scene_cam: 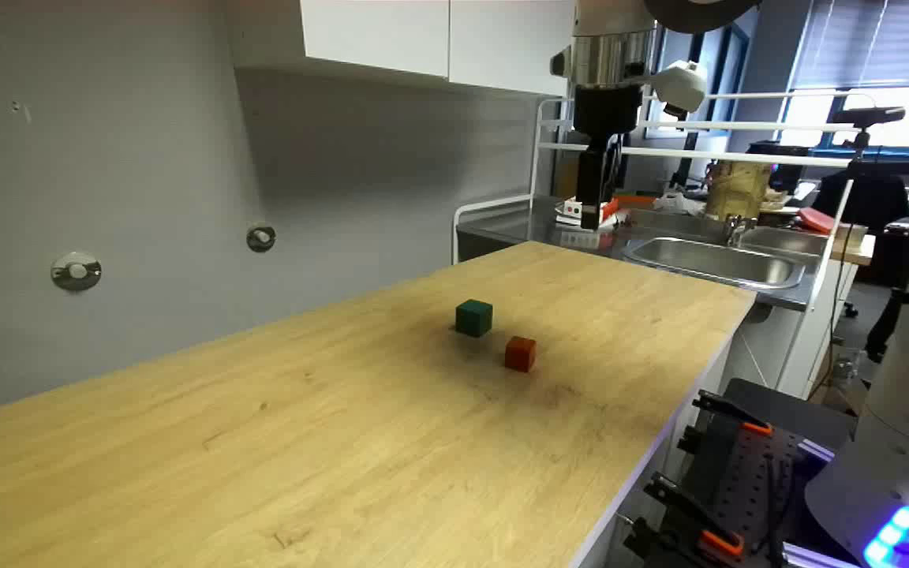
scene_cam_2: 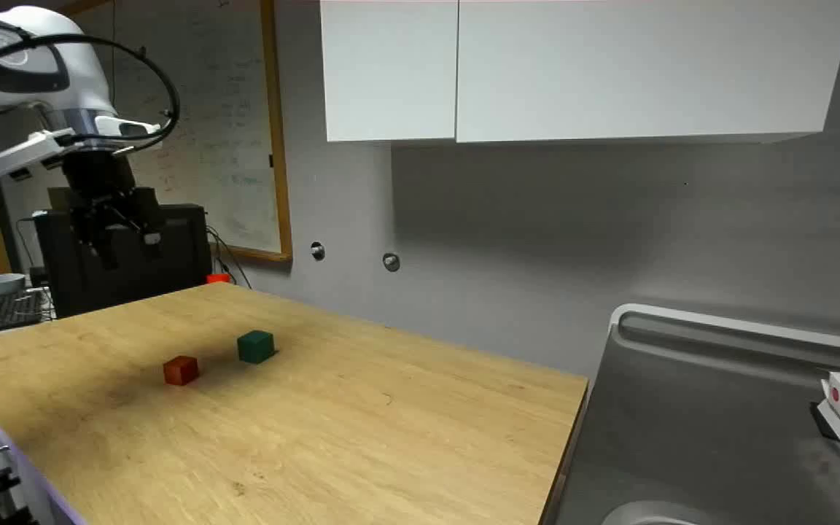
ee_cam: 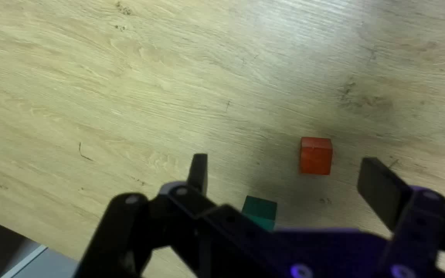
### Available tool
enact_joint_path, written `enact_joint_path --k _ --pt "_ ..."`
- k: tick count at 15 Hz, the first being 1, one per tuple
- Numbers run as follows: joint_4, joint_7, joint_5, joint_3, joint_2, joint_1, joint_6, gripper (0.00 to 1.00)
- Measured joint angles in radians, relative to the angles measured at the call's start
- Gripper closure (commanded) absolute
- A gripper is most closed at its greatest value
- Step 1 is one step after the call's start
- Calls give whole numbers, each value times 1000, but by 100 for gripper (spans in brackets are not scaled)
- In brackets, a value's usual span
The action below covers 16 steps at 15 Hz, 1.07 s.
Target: Put the red cube on top of the green cube
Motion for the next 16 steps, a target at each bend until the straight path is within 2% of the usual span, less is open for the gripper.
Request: enact_joint_path --k 11,16 --pt "0 0 0 -1 0 1 0 0" --pt "-1 1 0 -25 37 1 21 0"
